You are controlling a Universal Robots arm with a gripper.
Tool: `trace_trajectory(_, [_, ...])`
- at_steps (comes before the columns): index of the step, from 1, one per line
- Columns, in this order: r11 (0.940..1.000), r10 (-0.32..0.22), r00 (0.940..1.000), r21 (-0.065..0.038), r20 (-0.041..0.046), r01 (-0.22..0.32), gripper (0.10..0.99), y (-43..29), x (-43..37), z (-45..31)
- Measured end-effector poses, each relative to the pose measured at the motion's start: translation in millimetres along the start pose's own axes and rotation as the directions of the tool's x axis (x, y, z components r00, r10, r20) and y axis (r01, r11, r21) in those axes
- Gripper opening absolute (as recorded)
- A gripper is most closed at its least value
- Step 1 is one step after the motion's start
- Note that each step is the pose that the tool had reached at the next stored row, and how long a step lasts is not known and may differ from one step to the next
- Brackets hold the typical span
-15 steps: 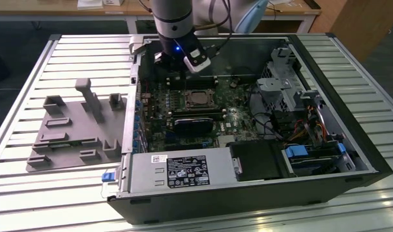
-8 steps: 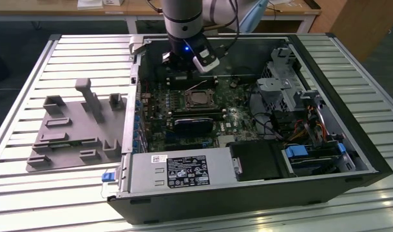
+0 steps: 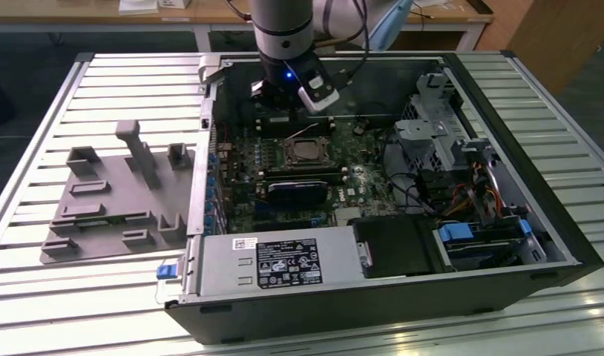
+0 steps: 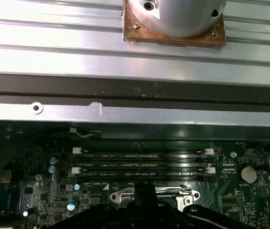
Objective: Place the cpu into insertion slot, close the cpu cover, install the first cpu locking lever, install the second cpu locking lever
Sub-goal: 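Install the first cpu locking lever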
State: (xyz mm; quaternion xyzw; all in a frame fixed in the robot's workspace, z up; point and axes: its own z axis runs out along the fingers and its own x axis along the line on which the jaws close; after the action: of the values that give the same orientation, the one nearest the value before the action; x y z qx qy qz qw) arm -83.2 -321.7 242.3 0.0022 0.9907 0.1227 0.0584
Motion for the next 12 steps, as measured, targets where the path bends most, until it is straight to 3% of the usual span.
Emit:
trace_trajectory(3, [1.0000,-0.004,0.9999,0.003,0.0135,0.004,0.102,-0.4,0.3,1.6])
trace_trajectory(7, [0.9999,-0.012,0.9990,0.007,0.0436,0.012,0.102,-0.9,0.5,3.6])
trace_trajectory(12, [0.9992,-0.026,0.9961,0.031,0.0837,0.024,0.102,-1.3,0.7,5.2])
